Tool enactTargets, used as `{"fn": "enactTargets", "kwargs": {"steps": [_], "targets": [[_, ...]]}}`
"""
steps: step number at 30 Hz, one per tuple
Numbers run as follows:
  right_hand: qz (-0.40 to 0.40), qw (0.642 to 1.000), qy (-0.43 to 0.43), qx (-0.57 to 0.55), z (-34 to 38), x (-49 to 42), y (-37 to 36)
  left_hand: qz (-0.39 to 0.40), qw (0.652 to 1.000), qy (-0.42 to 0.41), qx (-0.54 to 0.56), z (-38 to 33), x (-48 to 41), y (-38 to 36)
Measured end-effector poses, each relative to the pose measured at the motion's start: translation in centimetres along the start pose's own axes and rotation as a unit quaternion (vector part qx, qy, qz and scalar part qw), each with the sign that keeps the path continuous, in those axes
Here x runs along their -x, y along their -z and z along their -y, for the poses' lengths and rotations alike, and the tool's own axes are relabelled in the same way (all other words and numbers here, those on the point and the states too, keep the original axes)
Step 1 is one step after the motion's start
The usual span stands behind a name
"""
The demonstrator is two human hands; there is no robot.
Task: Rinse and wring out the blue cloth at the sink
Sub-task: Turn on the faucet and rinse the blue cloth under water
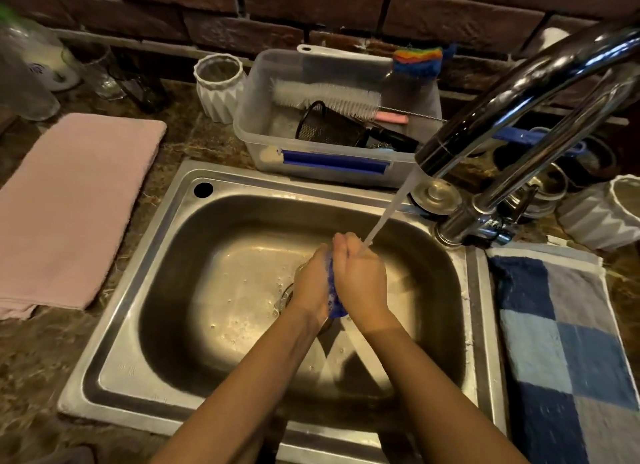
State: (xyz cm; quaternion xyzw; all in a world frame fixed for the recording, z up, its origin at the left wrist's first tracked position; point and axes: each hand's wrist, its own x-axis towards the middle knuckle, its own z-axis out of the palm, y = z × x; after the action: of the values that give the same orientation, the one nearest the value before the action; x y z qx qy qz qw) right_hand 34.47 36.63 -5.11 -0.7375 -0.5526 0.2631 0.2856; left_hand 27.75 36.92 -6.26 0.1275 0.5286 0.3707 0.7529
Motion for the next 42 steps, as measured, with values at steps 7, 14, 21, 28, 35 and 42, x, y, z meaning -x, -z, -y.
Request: {"fn": "enactTargets", "kwargs": {"steps": [7, 14, 21, 28, 35, 42], "targets": [[-0.023, 0.955, -0.188, -0.229, -0.7, -0.7, -1.2, -0.152, 0.974, -0.125, -0.112, 0.6, -0.5, -0.7], [0.101, 0.853, -0.365, -0.358, -0.6, -2.3, 0.5, -0.100, 0.961, -0.190, -0.176, 0.5, -0.1, -0.2], [0.248, 0.858, -0.288, -0.345, -3.2, -1.5, 3.8, -0.077, 0.970, -0.159, -0.165, -0.1, -0.1, 1.8], [0.256, 0.895, -0.221, -0.293, -3.6, -0.6, 4.9, -0.125, 0.900, -0.225, -0.353, -0.3, -1.6, 3.4], [0.183, 0.968, -0.082, -0.153, -0.4, 1.8, 3.4, -0.092, 0.965, -0.123, -0.213, -1.4, -0.2, 1.2], [0.085, 0.939, -0.120, -0.312, -1.4, -0.7, 2.7, 0.081, 0.995, 0.015, -0.063, -3.2, 2.4, -0.4]]}}
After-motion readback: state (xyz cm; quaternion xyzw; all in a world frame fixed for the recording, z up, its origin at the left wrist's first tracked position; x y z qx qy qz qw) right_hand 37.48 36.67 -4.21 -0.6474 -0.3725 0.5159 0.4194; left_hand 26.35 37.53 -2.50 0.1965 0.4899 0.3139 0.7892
